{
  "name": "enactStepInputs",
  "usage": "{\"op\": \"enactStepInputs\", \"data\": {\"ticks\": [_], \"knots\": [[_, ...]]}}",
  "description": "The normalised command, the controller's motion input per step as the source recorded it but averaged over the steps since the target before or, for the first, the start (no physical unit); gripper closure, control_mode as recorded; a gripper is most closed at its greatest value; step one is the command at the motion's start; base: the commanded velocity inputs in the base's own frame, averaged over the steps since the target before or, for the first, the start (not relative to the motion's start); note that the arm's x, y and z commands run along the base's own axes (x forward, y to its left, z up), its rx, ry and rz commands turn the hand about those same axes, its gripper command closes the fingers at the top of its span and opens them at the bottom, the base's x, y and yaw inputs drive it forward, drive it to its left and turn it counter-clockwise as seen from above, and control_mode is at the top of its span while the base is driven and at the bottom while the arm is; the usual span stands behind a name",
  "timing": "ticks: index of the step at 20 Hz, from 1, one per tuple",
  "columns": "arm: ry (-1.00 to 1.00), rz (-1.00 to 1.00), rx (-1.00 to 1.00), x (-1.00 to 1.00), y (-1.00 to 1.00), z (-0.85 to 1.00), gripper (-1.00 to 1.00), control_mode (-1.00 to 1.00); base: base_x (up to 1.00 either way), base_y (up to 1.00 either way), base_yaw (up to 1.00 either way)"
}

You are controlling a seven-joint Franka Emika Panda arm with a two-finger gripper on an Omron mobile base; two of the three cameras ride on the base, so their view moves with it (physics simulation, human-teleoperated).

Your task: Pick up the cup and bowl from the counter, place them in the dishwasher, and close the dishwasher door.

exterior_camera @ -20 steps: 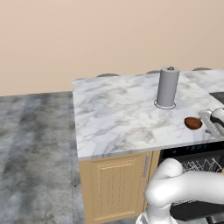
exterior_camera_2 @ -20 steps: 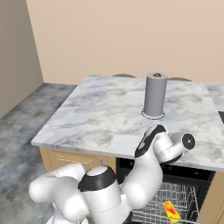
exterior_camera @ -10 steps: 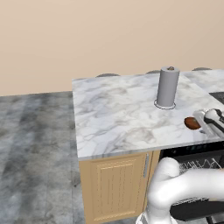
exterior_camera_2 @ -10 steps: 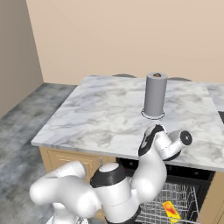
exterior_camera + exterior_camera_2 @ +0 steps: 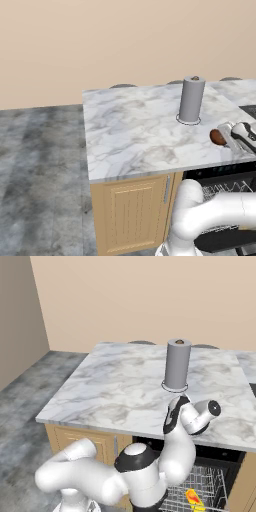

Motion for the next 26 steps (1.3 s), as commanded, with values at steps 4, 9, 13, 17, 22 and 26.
{"op": "enactStepInputs", "data": {"ticks": [4, 9, 13, 17, 22, 26], "knots": [[0.00, 0.00, 0.06, 0.00, 0.00, -0.08, 1.00, -1.00, 0.00, 0.00, 0.00], [0.00, 0.00, 0.04, -0.20, 0.00, 0.00, 1.00, -1.00, 0.00, 0.00, 0.00], [-0.02, 0.01, 0.01, -0.62, -0.03, 0.00, 1.00, -1.00, 0.00, 0.00, 0.00], [0.00, 0.03, 0.00, -0.68, -0.07, 0.00, 1.00, -1.00, 0.00, 0.00, 0.00], [-0.01, 0.03, 0.00, -0.68, -0.09, 0.00, 1.00, -1.00, 0.00, 0.00, 0.00], [-0.02, 0.01, 0.00, -0.71, -0.11, 0.00, 1.00, -1.00, 0.00, 0.00, 0.00]]}}
